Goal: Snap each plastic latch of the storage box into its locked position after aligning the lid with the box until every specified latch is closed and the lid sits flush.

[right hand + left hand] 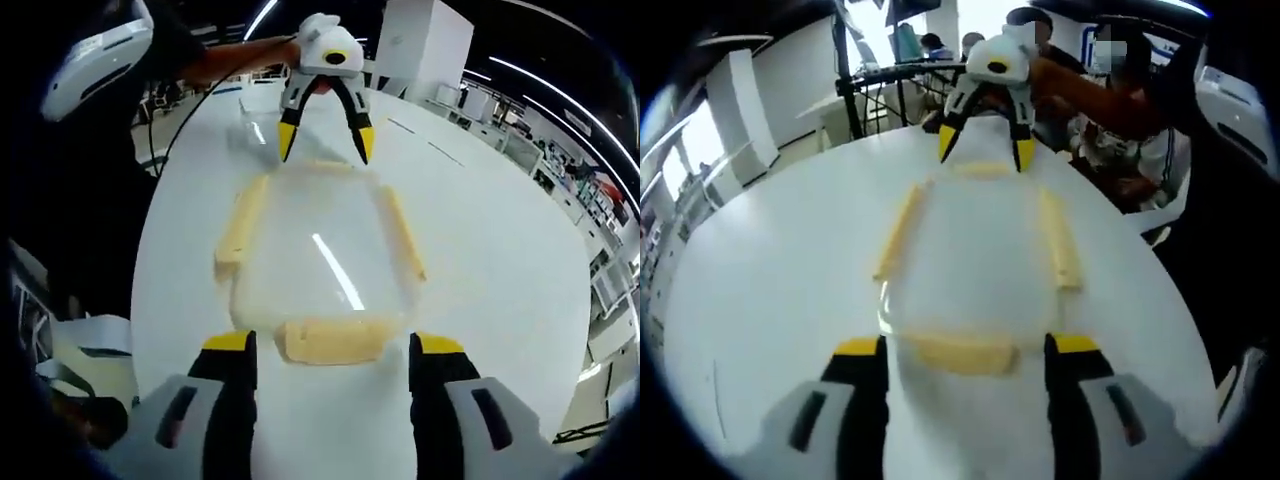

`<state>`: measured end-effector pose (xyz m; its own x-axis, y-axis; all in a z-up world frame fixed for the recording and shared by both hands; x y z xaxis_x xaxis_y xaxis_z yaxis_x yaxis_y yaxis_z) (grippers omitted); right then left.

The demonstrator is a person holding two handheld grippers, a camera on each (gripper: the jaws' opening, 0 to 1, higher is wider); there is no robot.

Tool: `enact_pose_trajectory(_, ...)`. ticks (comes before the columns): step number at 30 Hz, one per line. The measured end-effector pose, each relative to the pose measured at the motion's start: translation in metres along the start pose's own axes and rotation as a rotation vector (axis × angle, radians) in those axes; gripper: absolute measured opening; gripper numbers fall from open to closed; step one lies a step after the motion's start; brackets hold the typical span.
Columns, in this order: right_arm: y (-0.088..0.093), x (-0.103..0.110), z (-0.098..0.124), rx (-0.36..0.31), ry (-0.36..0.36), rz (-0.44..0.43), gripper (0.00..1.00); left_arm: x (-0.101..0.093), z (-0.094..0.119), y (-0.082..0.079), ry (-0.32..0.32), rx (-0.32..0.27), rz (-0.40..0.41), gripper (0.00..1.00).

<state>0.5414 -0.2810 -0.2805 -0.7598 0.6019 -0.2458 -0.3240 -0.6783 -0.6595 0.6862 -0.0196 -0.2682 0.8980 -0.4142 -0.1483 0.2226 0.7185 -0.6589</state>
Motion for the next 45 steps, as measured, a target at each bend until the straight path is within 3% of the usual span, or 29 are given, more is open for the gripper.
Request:
enact_pose_trajectory(17,0.0022,0.0027,-0.0020,0.019,-0.040,-0.036,0.46,-0.0042,-0.0039,0.0047,0.043,-0.021,0.006,0.54)
enact_pose_trajectory(29,0.0024,0.0003,-0.0038,0.012,-0.069,-0.043,0.45,-0.0022,-0.0042,0.0080,0.077,-0.029,0.066,0.53)
enact_pose_trajectory(41,0.0004,-0.0009,-0.0066,0.011,-0.118,-0.028,0.41,-0.0031,-0.0065,0.0027,0.109,0.038,0.084,0.52)
enact_pose_trajectory(45,0.0005,-0.0025,-0.0070,0.007,-0.127,-0.023,0.41,-0.0047,-0.0073,-0.0009,0.118,0.085,0.082,0.51)
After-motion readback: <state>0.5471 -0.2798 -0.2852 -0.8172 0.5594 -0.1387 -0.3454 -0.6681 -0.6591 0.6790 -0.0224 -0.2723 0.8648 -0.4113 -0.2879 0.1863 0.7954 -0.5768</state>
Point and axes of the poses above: the point that each gripper's makers call its tool centre point, and the gripper's own axes: z roughly backward along the fingers, x roughly to its left, y roughly out of its underside, the point moved 8 cm from there along z, roughly backward along the fingers, and after that the axes turned 11 degrees about y, right-handed, at the moved point
